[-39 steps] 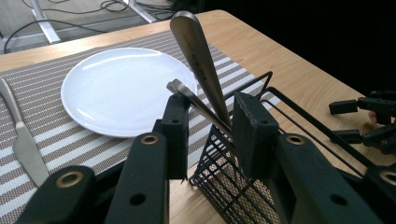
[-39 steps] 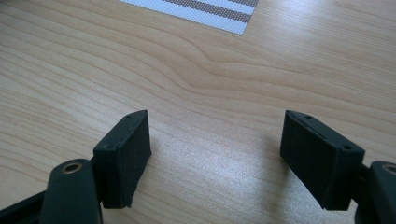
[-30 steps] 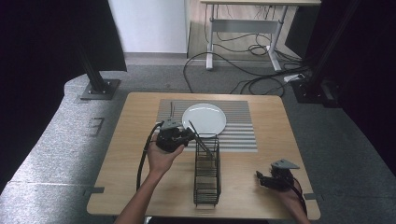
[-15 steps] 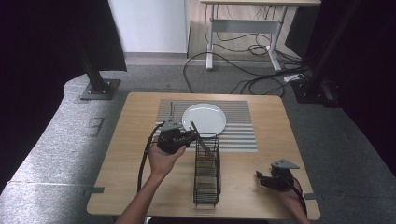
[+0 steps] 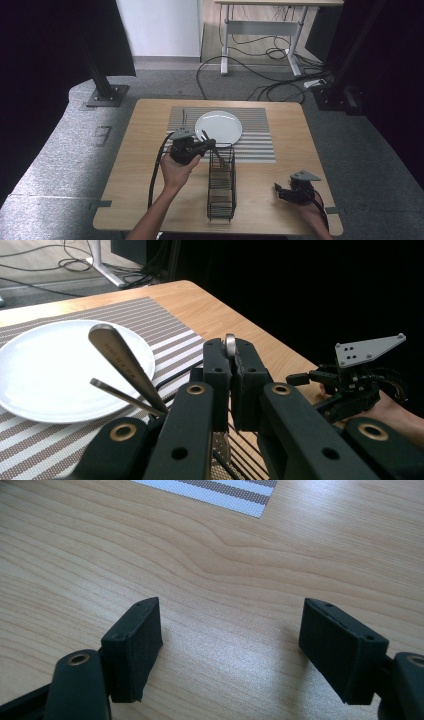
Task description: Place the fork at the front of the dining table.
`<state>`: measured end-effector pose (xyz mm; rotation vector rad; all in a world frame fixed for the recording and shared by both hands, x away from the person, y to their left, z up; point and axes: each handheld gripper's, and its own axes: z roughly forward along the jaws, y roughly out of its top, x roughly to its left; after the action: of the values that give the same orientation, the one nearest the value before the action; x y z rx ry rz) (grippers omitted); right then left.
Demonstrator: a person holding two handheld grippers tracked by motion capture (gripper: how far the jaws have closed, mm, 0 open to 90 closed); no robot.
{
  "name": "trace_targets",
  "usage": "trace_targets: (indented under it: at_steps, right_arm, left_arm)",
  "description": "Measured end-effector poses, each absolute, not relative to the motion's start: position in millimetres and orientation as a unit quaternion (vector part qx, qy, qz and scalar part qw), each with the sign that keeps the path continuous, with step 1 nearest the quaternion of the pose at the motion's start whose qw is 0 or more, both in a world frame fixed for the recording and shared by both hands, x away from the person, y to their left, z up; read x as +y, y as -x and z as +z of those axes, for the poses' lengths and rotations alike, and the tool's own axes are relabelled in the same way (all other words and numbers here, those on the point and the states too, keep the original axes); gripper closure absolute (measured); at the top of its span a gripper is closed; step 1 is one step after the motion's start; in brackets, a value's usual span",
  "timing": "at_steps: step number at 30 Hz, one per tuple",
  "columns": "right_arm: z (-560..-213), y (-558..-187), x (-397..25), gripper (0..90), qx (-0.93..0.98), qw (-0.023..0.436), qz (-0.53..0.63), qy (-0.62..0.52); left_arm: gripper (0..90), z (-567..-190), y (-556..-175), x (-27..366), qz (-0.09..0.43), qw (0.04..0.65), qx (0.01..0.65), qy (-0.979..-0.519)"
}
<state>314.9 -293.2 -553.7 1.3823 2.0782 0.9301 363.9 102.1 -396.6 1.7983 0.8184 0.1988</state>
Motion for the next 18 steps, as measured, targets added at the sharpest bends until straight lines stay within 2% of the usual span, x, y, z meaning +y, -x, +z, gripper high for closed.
trace_targets:
  at_steps: [8, 18]
  right_arm:
    - [-547, -312, -294, 26.9, 0.752, 0.233, 0.359, -0.501]
    - [-504, -297, -283, 31.8, 0.73, 0.261, 0.439, -0.454]
  left_arm:
    - [87.2, -382, -359, 104, 0.088, 0.566, 0.337, -0.747]
    - [87.3, -361, -353, 102, 0.106, 0.569, 0.319, -0.751]
